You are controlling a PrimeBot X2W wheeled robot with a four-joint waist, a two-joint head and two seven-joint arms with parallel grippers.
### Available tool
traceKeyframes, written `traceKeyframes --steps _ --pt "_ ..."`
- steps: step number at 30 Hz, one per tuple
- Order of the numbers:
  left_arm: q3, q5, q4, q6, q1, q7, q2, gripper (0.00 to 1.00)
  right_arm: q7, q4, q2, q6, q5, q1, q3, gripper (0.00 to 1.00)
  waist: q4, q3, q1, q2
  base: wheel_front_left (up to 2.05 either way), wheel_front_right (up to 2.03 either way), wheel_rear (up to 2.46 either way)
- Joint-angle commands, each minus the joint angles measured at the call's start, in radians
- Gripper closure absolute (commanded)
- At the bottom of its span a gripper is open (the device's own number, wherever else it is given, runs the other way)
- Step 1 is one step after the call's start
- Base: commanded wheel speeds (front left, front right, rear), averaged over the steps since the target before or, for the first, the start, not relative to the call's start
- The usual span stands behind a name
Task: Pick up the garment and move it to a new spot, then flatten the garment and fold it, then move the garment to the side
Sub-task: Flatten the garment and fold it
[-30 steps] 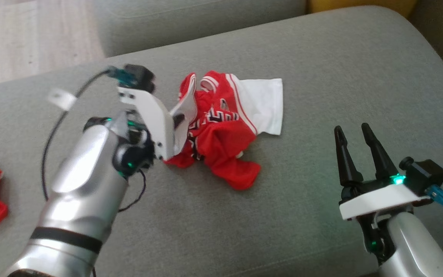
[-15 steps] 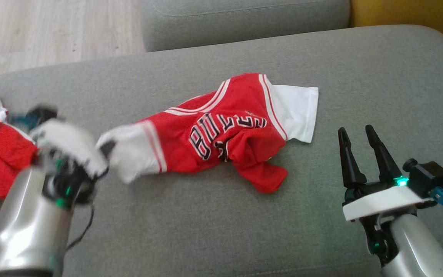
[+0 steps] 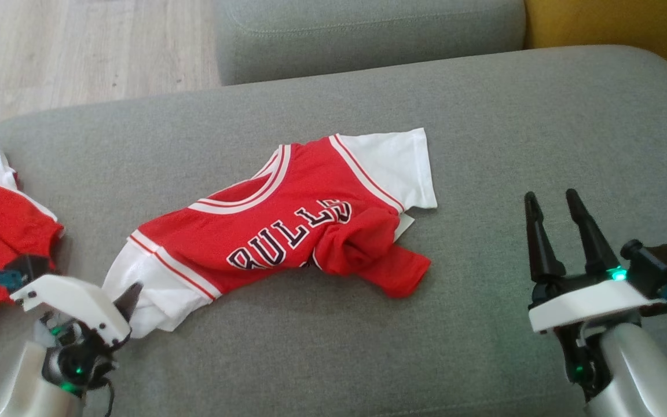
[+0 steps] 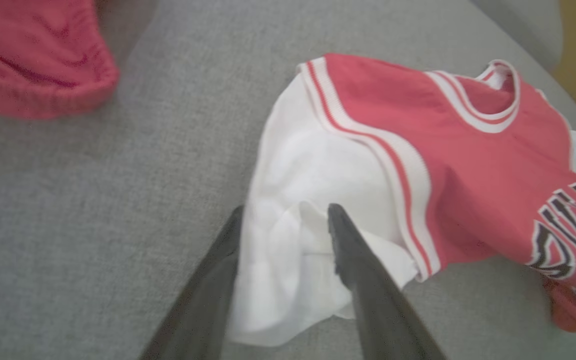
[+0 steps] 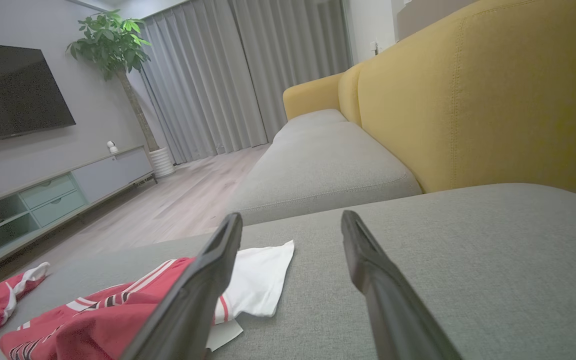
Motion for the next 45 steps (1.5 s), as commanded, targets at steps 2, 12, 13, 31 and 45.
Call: traceKeyframes --steps 2,12,13,31,45 --pt "0.040 0.006 -0.057 -0.029 -0.034 -0.053 0.031 0.00 -0.011 -0.024 -0.004 0.008 -0.009 -0.002 0.030 0.00 -0.001 -0.009 0.0000 0.0000 0.00 0.00 0.00" --pt "-0.020 0.220 -0.392 0.010 0.081 -0.522 -0.034 0.00 -0.011 -0.008 -0.011 0.008 0.000 0.020 0.066 0.00 0.011 -0.025 0.0000 0.0000 0.00 0.00 0.00" --pt "-0.027 0.240 -0.414 0.023 0.097 -0.564 -0.048 0.00 -0.011 -0.006 -0.012 0.008 0.002 0.021 0.070 0.00 0.014 -0.025 0.0000 0.0000 0.00 0.00 0.00" --pt "-0.092 0.496 -0.501 0.059 0.199 -0.672 -0.200 0.00 0.306 0.101 -0.099 0.008 0.500 -0.145 0.394 0.00 0.152 -0.001 0.0000 0.0000 0.00 0.00 0.00" --pt "-0.055 0.525 -0.473 0.034 0.189 -0.672 -0.239 0.00 0.506 0.193 -0.158 0.008 0.815 -0.263 0.435 1.00 0.280 0.041 0.0000 0.0000 0.00 0.00 0.00"
